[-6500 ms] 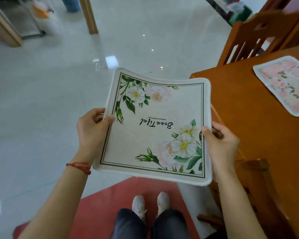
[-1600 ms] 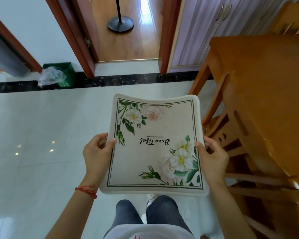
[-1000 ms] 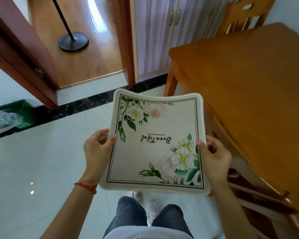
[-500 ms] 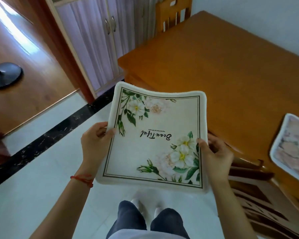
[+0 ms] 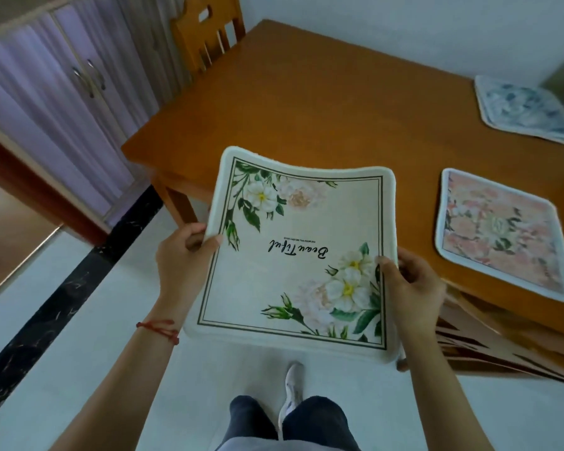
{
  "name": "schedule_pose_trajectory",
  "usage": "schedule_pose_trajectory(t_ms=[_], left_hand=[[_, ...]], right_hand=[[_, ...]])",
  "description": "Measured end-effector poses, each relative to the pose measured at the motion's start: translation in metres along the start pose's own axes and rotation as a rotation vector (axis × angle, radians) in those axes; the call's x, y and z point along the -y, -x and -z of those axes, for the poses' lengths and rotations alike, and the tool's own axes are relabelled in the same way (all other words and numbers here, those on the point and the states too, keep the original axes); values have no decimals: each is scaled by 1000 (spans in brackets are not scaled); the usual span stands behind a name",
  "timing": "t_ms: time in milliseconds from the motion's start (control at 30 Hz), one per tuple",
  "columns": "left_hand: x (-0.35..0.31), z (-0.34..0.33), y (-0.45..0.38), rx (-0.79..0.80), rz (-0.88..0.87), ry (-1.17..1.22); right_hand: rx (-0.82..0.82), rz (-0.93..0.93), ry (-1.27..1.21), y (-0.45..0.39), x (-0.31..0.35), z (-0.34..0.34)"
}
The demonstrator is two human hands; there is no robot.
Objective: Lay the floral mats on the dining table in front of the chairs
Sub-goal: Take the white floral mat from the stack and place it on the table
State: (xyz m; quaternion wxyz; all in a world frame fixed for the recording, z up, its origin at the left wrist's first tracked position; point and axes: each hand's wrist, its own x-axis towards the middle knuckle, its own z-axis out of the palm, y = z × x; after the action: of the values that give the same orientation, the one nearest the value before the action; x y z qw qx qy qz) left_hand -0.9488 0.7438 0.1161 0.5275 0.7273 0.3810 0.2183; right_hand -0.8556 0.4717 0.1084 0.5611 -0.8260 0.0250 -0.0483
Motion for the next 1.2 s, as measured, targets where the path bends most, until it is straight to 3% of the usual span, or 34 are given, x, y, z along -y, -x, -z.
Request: schedule_pose_trajectory(t_ms=[500,1200], left_hand=[[-54,-103,-63,89,-154,-22],[-67,-185,-174,286,-77,-29]], right_hand=[[-64,-91,-58,-110,-9,19],[-157,-206,-25,-199,-18,-36]])
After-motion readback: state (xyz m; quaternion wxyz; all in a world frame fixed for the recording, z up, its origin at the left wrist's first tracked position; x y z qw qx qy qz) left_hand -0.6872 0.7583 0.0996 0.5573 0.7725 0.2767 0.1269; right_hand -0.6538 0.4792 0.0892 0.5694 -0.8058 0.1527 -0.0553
